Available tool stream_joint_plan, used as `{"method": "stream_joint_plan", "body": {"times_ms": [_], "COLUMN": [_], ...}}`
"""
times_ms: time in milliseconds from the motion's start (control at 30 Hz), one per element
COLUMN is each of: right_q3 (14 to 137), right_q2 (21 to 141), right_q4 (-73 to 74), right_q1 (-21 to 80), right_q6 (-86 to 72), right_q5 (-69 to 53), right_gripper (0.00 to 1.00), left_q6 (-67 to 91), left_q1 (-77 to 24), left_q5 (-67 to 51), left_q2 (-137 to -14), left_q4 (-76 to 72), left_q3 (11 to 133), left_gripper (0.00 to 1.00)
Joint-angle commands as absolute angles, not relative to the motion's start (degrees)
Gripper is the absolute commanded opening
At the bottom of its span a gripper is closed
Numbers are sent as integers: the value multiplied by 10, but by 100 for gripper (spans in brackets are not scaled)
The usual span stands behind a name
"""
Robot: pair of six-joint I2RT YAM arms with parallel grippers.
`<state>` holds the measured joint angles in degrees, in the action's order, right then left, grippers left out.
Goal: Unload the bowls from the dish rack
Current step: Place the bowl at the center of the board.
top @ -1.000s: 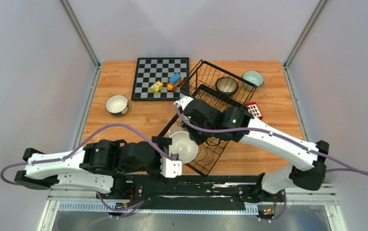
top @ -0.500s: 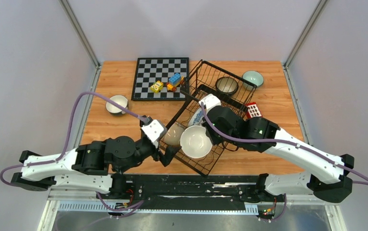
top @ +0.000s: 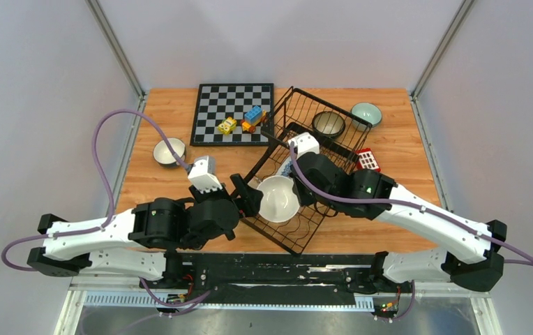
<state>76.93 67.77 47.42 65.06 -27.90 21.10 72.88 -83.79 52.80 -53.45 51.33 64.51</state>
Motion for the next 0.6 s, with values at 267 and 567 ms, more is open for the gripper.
{"method": "stream_joint_plan", "body": {"times_ms": [267,567], "right_q3": [774,791], "right_q2": [707,728], "right_q4": [412,408], "right_q1": [645,646], "right_q6": [-332,-333], "right_q5": [223,219], "right_gripper": [0,0], "left_q6": [805,815], "left_q1": [-808,-792], "left_q5": [569,563], "left_q2": [-604,-596], "left_q4": [585,568], "left_q3": [675,646], "left_gripper": [73,38]}}
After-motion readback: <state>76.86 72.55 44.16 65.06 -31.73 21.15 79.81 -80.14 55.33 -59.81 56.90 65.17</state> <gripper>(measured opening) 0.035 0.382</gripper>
